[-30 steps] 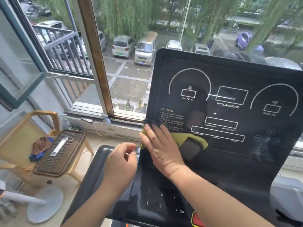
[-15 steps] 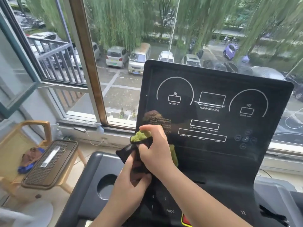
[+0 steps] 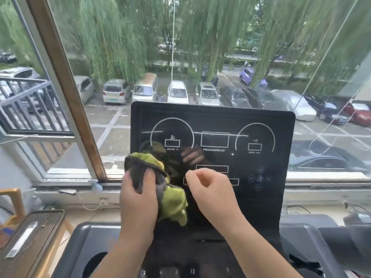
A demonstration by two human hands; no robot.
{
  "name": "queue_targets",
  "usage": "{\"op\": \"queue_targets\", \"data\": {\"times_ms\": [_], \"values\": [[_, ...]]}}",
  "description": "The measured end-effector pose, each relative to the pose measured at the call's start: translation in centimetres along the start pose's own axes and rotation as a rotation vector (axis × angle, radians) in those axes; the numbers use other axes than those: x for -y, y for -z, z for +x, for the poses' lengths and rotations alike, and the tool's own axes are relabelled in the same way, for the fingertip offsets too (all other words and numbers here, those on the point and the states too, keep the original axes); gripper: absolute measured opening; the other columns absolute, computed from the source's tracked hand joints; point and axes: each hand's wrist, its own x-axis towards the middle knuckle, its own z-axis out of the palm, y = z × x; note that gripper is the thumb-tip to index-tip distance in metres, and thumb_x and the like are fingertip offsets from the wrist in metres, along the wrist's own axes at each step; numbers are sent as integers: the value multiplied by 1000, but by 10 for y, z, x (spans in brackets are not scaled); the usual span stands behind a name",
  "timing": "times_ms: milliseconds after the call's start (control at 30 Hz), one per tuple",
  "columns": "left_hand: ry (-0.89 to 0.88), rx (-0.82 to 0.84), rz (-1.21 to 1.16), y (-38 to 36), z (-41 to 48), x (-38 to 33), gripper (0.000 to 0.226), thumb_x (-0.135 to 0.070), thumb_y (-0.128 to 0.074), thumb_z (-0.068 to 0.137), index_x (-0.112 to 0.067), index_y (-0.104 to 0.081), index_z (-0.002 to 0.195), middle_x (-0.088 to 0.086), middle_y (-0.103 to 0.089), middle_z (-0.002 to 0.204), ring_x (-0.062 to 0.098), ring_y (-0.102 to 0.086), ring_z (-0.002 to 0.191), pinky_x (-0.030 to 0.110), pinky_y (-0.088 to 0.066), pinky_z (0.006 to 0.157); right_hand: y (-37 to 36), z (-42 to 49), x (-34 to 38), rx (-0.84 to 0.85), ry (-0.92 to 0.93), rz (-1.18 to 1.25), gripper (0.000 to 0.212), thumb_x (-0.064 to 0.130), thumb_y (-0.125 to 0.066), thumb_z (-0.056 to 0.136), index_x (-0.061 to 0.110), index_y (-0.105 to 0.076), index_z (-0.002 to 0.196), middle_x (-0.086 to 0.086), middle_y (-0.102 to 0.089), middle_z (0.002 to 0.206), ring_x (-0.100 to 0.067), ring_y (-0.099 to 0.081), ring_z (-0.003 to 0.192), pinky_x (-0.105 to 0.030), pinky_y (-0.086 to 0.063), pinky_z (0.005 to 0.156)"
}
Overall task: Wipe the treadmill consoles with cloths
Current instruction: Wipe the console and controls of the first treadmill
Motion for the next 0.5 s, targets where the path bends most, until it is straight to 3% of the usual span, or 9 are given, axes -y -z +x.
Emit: {"op": "queue_targets", "data": {"times_ms": [67, 133, 200, 267, 367, 500], "values": [[-194, -94, 62, -5, 11, -22, 36, -38, -60, 102, -29, -56, 137, -13, -66, 126, 8, -61, 118, 26, -45, 107, 19, 9, -15, -95, -37, 36, 31, 25, -62, 97, 2, -65, 76, -8, -58, 64, -8, -48, 63, -31, -42, 63], [-380, -126, 162, -12, 26, -38, 51, -34, -60, 102, -25, -44, 150, -11, -62, 132, 4, -56, 120, 14, -40, 103, 41, 21, -28, -168, -117, 83, 23, 24, -63, 98, 8, -72, 84, -12, -70, 80, -7, -56, 66, -26, -45, 63], [-487, -120, 302, -25, 45, -42, 63, -36, -59, 102, -26, -33, 157, -3, -58, 143, 14, -54, 127, 29, -42, 109, 63, 31, -36, -273, -138, 102, 15, 22, -61, 99, 24, -75, 95, 1, -74, 91, 0, -65, 78, -16, -48, 70], [-521, -86, 471, -44, 65, -29, 64, -41, -57, 102, -24, -31, 158, 3, -50, 154, 27, -43, 143, 50, -34, 120, 87, 41, -46, -420, -110, 92, 17, 22, -60, 99, 30, -69, 112, 4, -67, 116, -5, -65, 102, -22, -50, 88], [-501, -59, 686, -74, 78, 4, 59, -50, -50, 103, -22, -40, 154, 7, -42, 158, 29, -20, 155, 58, -5, 127, 121, 65, -70, -603, -150, -44, 39, 26, -59, 99, 20, -59, 137, -7, -49, 141, -25, -50, 130, -45, -39, 117], [-567, -106, 833, -116, 77, 7, 64, -56, -48, 99, -15, -44, 149, 13, -43, 154, 38, -20, 154, 69, -3, 123, 153, 90, -99, -563, -318, -13, 58, 38, -49, 103, 14, -42, 155, -14, -34, 160, -33, -35, 147, -52, -28, 124]]}}
